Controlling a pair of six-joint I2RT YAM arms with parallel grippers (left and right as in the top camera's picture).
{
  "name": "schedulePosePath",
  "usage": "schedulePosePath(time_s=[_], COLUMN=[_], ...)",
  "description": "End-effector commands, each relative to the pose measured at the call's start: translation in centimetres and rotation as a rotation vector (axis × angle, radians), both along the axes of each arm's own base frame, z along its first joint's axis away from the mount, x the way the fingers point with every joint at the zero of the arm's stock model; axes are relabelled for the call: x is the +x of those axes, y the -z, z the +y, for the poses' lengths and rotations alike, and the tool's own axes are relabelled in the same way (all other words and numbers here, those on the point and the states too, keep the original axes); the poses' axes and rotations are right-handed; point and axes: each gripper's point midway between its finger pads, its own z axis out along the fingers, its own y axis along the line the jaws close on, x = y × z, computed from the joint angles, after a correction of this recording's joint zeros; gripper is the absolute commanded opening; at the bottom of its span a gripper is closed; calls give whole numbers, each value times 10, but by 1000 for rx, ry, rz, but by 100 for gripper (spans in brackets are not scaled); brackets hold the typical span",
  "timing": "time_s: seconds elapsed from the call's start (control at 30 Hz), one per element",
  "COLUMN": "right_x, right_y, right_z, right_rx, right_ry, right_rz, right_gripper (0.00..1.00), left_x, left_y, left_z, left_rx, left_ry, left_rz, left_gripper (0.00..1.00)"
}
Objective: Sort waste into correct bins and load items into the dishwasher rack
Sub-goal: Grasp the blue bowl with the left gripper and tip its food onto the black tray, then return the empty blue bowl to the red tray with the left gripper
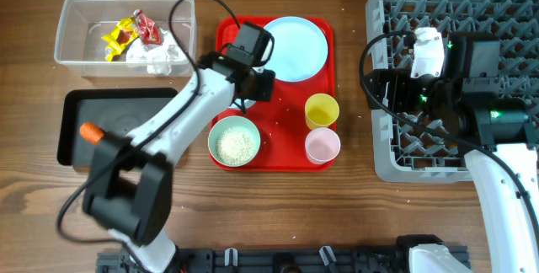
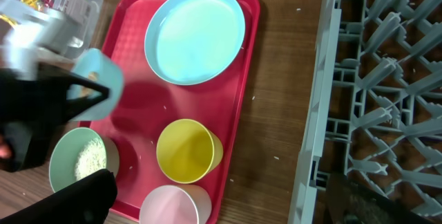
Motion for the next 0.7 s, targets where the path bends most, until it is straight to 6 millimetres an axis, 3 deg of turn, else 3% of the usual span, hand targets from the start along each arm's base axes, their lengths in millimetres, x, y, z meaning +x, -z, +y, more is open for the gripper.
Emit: schedulePosePath(time_s=[0.0, 0.1, 0.2, 0.3, 0.4, 0.47, 0.57, 0.67], right_x=[2, 2, 3, 2, 3, 3, 2, 2], right_y=[-5, -6, -6, -5, -6, -6, -5, -5], right_z=[-2, -3, -3, -3, -3, -3, -3, -3], right_rx=[-24, -26, -26, -26, -26, -26, -26, -26], right_ry=[0, 3, 3, 3, 2, 3, 3, 3], right_rz=[-17, -19, -22, -14, -19, -20, -18, -16], right_gripper=[100, 100, 100, 100, 100, 100, 100, 100], left_x=[1, -16, -23, -29, -39, -42, -49, -58], left_y=[-77, -102, -92, -77, -68, -87, -105, -128], left_z=[17, 71, 127, 165, 195, 204, 236, 254], left_rx=[-105, -127, -172, -332, -519, -770, -957, -1130], left_ry=[-100, -229, -375, -442, -461, -380, -404, -377], left_rz=[-108, -61, 49, 129, 151, 72, -35, -160], left_gripper=[4, 4, 4, 4, 4, 4, 4, 4])
